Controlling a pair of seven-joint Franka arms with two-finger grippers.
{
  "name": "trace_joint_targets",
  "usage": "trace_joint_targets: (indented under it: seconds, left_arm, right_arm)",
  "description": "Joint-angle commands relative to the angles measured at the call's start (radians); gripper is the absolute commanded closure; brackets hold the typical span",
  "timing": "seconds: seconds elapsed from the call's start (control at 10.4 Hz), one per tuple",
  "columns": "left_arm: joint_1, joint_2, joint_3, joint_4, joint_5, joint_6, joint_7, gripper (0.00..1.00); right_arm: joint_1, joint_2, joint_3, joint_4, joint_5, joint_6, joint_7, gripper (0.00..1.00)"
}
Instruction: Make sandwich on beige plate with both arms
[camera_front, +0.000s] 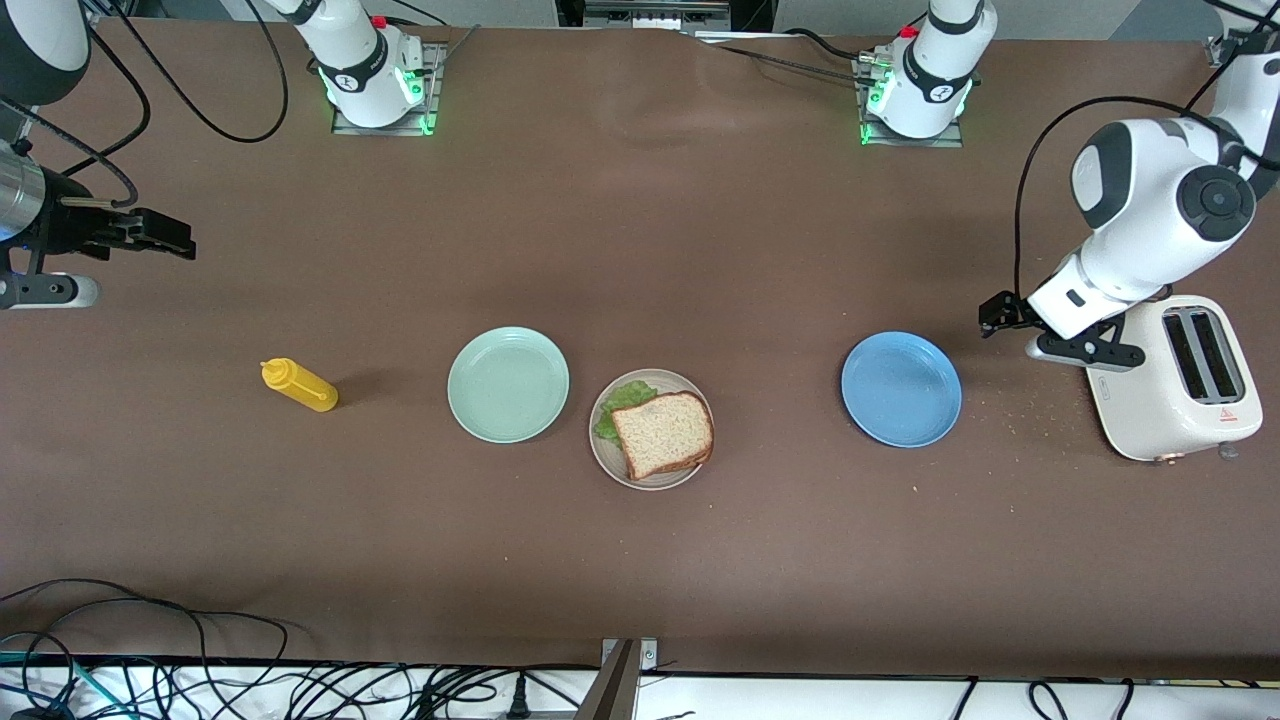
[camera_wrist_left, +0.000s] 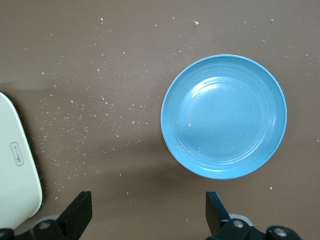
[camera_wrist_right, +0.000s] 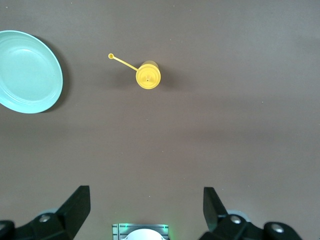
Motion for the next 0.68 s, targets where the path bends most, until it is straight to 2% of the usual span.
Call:
trace_joint_targets:
  seconds: [0.0, 0.19, 0.39, 0.58]
  left_arm:
    - [-0.031, -0.041, 0.010, 0.015, 0.076, -0.092, 0.001, 0.00]
    - [-0.040, -0.065, 0.010, 0.078, 0.058, -0.231, 0.001, 0.00]
    - [-0.050, -0.064, 0.008, 0.228, 0.019, -0.451, 0.003, 0.00]
    - [-0.050, -0.065, 0.007, 0.339, -0.020, -0.600, 0.001, 0.00]
  right_arm:
    - [-0.003, -0.004, 0.003, -0.002, 0.003, -0.007, 0.010, 0.00]
    - [-0.003, -0.004, 0.003, -0.002, 0.003, -0.007, 0.010, 0.00]
    - [-0.005, -0.004, 0.003, 0.000, 0.001, -0.007, 0.008, 0.00]
    - [-0.005, -0.004, 0.003, 0.000, 0.003, -0.007, 0.007, 0.00]
